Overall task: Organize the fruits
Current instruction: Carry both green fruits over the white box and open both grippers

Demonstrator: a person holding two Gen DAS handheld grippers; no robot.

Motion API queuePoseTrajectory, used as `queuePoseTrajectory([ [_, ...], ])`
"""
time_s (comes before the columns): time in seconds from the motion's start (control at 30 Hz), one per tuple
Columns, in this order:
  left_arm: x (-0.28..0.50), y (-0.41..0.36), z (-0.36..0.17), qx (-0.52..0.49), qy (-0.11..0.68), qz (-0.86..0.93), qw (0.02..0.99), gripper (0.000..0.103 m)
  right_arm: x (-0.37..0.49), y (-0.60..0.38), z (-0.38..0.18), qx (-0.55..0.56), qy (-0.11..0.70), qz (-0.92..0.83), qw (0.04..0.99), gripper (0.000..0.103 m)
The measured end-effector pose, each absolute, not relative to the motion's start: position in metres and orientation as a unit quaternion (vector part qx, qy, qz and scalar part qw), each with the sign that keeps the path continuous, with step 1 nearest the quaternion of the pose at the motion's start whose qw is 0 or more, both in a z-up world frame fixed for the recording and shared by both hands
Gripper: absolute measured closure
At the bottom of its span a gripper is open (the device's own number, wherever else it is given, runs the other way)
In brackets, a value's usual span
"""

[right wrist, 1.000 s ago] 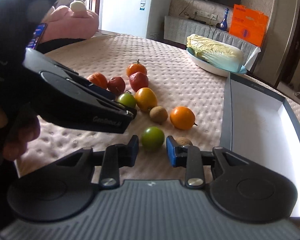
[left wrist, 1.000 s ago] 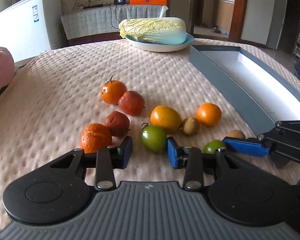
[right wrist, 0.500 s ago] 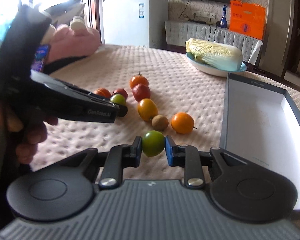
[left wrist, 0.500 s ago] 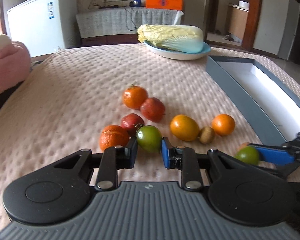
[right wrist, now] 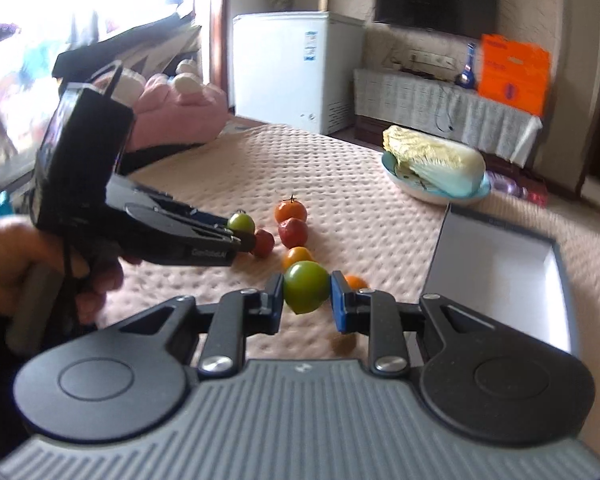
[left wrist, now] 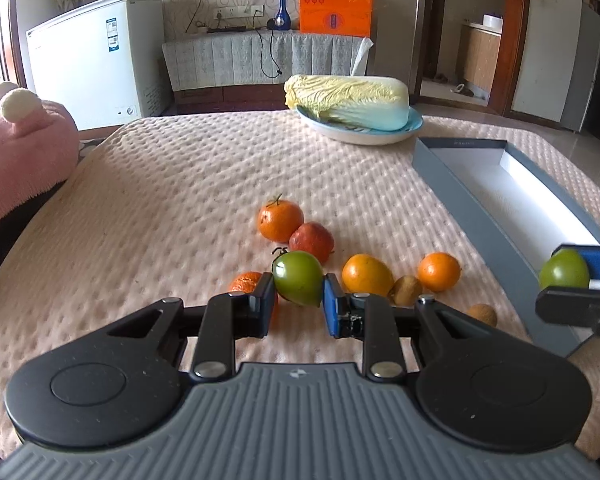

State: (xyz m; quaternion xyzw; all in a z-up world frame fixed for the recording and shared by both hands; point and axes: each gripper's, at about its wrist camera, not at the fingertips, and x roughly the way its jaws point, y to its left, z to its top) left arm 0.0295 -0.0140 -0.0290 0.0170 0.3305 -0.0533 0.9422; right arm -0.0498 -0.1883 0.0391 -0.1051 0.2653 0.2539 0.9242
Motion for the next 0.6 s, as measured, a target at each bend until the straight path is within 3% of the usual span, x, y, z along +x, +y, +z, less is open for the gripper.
queuePoseTrajectory([
  [0.6,0.043,-0.053,-0.017,0.033,0.309,-0.051,0.949,0.073,-0.039,-0.231,0.024,-0.024,0.256,0.199,0.946,0.076],
])
